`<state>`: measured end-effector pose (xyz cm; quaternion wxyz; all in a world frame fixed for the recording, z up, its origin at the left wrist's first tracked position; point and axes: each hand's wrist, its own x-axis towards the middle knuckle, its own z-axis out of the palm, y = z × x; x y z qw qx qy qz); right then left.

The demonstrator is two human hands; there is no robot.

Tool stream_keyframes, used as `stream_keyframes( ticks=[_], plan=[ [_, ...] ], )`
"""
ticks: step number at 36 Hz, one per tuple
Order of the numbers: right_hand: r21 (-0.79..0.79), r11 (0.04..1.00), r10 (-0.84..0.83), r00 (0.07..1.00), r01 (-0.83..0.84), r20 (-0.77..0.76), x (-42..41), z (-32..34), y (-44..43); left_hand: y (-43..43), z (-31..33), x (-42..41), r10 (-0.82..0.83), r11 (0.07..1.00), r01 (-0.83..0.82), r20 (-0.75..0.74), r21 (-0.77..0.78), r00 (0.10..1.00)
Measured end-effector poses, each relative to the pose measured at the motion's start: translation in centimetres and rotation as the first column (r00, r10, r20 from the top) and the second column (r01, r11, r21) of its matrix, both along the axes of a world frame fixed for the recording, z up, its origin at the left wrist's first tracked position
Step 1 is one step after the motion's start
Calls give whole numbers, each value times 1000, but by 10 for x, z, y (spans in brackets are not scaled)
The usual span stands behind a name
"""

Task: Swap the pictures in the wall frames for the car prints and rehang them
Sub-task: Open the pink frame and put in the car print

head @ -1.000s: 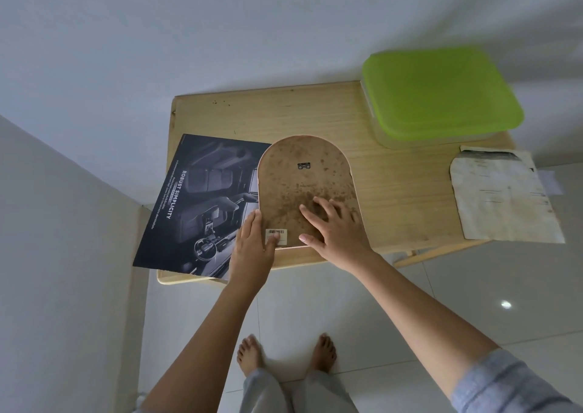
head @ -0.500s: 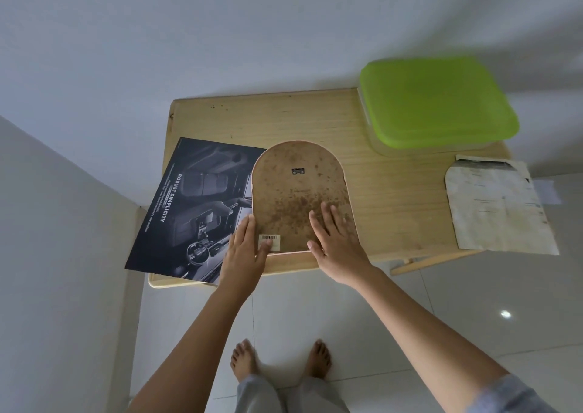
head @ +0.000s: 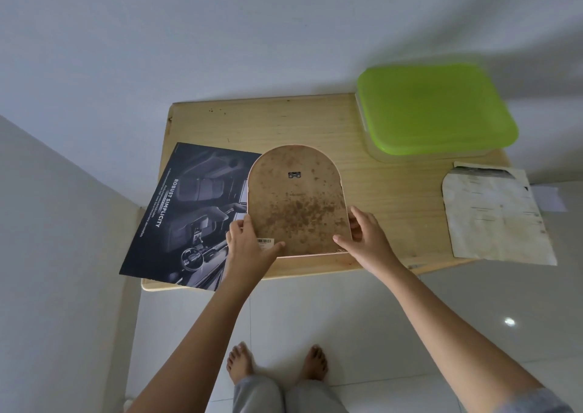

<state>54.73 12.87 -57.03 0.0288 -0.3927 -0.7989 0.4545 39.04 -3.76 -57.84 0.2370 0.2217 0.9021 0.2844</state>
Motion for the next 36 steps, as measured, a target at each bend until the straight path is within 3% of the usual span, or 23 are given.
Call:
stream_keyframes(
  ticks=[5, 11, 17, 36],
  plan=[
    [-76, 997, -21, 1000, 20, -18, 1, -2, 14, 7, -1, 5, 26, 1000, -26, -14, 3, 1000],
    [-21, 999, -32, 999, 31, -26, -5, -6, 21, 9, -4, 4, 61, 998, -61, -2, 8, 998],
    [-77, 995, -61, 998, 59, -28, -11, -8, 24, 16, -1, 3, 91, 996, -91, 7, -17, 996],
    [4, 999, -43, 981, 42, 187, -23, 2, 13, 8, -3, -2, 102, 993, -106, 79, 56, 992]
  ],
)
